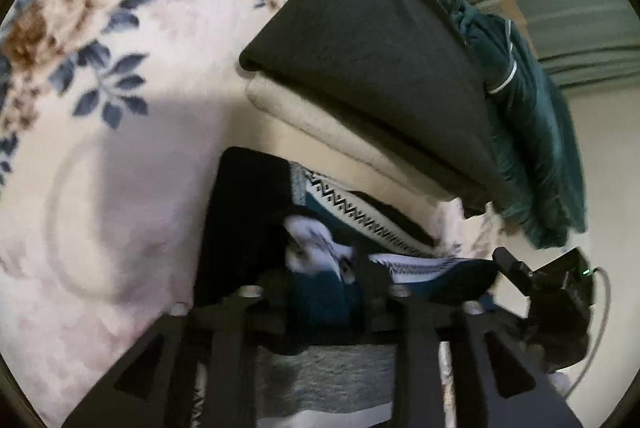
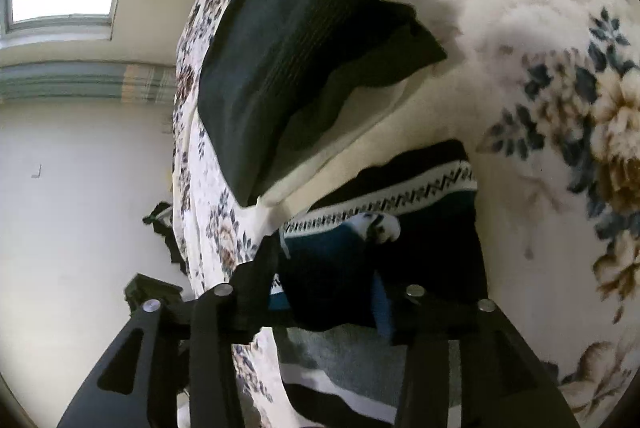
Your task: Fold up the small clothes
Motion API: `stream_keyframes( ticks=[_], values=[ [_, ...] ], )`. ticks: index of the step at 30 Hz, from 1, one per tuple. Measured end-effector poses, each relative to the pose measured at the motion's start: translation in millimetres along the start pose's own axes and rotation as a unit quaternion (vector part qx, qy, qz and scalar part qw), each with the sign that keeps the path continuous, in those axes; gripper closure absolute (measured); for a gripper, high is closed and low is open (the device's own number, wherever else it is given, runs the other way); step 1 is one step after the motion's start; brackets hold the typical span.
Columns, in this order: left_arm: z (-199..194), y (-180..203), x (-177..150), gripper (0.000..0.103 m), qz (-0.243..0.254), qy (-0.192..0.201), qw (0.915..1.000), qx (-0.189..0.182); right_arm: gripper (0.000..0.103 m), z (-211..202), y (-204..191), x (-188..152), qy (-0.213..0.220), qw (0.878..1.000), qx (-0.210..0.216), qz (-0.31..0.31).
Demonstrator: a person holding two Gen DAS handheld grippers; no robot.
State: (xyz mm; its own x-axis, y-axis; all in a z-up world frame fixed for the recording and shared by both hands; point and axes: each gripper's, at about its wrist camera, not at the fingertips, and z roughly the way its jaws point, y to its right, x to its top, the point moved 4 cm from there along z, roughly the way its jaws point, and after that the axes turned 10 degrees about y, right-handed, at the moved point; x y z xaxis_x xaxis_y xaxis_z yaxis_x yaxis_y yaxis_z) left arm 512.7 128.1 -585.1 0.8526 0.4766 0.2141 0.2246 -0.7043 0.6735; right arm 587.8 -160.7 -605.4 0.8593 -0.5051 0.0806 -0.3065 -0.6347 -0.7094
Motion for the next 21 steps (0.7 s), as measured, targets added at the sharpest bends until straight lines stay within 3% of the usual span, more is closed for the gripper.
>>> stream_keyframes(
  ticks=[1,3,4,10,13,15,17,19,21],
  values=[
    [-0.6,0.6,2.6,0.048,-0.013,0.002,0.9998,-0.015,0.046,-0.1,1.2,3.3,0.008,1.0,-0.001,0.003],
    [-3.0,1.1,8.4,0.027,-0.042,0.007,0.9977,-0.052,0.046,-3.1,3.4,4.8,0.021,1.0,0.0,0.007],
    [-4.4,1.6,11.3,0.022,-0.047,0.013,0.9972,-0.057,0.046,-3.2,3.7,8.0,0.023,1.0,0.0,0.009],
    [-27.3,8.5,24.8,0.022,-0.001,0.047,0.9979,-0.045,0.044,-16.5,-1.2,7.9,0.034,0.999,-0.022,-0.025],
    [-49.3,10.3,11.3,0.022,0.042,0.06,0.9969,-0.03,0.039,-27.7,3.6,-3.6,0.021,0.997,-0.046,-0.06],
    [-71.5,2.4,-11.6,0.022,0.064,0.065,0.9958,-0.013,0.039,-35.8,13.0,-14.7,0.007,0.995,-0.06,-0.077],
    [-95.9,-14.4,-46.6,0.022,0.054,0.063,0.9966,-0.002,0.035,-44.3,26.9,-24.8,-0.013,0.994,-0.064,-0.085],
    [-110.8,-30.9,-74.4,0.022,0.027,0.056,0.9981,0.006,0.016,-49.9,41.8,-33.1,-0.036,0.993,-0.064,-0.088],
    [-126.0,-50.4,-110.7,0.022,-0.008,0.05,0.9987,0.01,0.012,-51.6,55.3,-36.1,-0.053,0.992,-0.065,-0.091]
  ],
)
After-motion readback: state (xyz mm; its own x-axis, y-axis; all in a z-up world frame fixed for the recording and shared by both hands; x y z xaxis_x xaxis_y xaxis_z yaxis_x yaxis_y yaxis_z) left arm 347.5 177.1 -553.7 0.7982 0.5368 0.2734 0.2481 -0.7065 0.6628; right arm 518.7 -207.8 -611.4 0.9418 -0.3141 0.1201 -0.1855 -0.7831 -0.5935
